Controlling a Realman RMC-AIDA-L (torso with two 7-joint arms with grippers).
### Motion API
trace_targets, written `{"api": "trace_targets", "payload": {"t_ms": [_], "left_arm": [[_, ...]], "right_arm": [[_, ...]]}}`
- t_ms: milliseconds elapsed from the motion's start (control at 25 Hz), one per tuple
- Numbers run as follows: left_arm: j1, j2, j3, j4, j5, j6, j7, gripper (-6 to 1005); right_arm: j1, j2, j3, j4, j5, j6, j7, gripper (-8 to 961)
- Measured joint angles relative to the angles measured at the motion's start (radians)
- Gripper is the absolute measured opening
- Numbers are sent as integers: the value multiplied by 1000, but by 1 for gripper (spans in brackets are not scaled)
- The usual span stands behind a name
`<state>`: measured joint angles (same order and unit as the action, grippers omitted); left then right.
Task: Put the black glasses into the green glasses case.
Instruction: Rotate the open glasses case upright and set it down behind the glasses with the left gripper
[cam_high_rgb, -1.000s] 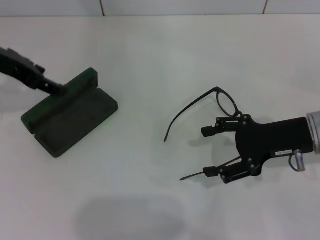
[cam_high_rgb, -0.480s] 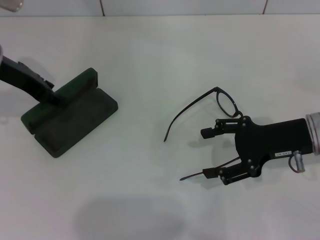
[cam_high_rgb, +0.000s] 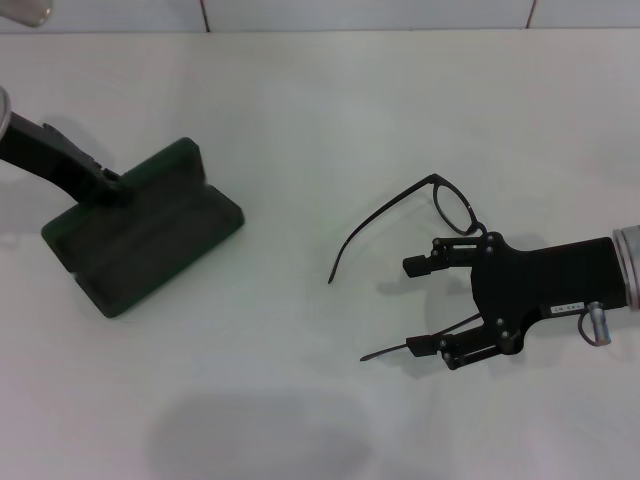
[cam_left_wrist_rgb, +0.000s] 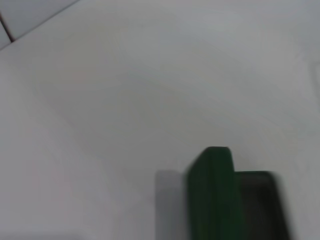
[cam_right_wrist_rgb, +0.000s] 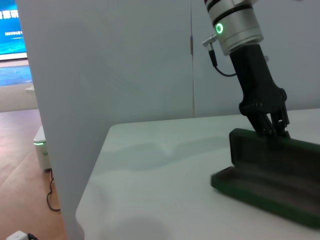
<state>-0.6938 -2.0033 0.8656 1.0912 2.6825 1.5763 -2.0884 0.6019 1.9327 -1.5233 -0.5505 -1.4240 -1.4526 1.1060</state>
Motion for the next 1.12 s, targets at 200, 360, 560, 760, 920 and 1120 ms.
{"api": "trace_targets", "payload": {"t_ms": [200,360,560,760,920,1120], "left_arm": [[-2,0,1,3,-16,15,27,243],[8,-5,26,52,-54,32,138,207],[5,-13,72,95,-111,29,221,206],[0,-37,131,101,-138,-47,293,207],[6,-49,212,101,-135,-137,301,209],[10,-61,270,93,-137,-189,330,210]], "right_arm": [[-1,0,0,1,0,1,0,854],[-2,0,0,1,0,2,0,854],[-2,1,-1,3,0,1,0,853],[-3,3,-2,2,1,-4,0,853],[-9,3,-5,1,1,-7,0,853],[-10,3,-7,0,1,-8,0,853]]}}
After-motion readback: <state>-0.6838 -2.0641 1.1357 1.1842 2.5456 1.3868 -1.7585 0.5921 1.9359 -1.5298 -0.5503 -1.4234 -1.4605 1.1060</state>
